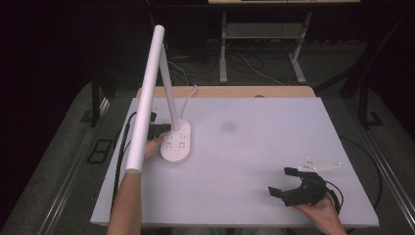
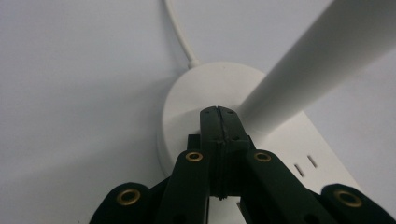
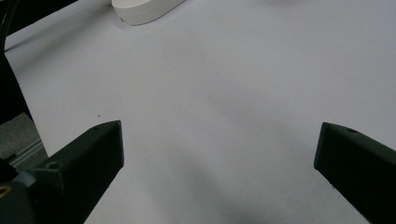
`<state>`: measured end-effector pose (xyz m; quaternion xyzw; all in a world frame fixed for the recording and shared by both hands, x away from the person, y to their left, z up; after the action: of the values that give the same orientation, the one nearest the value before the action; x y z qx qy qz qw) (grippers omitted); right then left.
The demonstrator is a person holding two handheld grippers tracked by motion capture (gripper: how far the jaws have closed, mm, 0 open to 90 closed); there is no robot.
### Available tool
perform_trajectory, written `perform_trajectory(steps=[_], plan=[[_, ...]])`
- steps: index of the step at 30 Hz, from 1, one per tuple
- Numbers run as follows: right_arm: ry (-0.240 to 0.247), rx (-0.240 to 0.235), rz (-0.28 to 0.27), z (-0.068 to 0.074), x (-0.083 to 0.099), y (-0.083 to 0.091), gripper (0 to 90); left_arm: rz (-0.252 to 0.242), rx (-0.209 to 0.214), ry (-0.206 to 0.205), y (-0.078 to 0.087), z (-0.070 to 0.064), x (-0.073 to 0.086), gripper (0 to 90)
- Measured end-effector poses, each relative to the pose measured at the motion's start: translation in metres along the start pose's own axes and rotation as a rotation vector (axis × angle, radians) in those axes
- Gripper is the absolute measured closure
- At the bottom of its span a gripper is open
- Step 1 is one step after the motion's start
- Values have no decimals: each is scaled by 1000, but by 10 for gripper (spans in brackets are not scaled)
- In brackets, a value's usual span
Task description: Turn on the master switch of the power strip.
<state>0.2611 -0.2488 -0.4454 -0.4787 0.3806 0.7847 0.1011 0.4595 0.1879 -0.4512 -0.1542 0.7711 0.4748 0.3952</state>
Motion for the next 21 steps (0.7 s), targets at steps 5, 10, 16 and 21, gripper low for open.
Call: perform_trajectory(steps=[5,10,16,21], plan=[[-10,5,-7,-3,0,1,9,-14,3,2,1,1,-1,900],[-6,4,-4,-3,0,-1,9,-28,-10,3,4,4,-2,900],[-16,4,-1,-4,0,-1,9,-36,-12,2,11,7,-3,899],[-13,4,-3,-4,-1,-1,9,-41,-29,-19,19,8,-5,898]])
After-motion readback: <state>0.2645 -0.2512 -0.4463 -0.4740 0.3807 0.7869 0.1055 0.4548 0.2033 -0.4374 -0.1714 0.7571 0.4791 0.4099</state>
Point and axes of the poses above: each handheld gripper's, and its own axes: y roughly backward along the jaws, x roughly out of its underside, z roughly to its left, the point moved 4 cm from there along -y, roughly forward along the jaws, and after that the axes turned 5 degrees about -z, right-handed, at the moved point
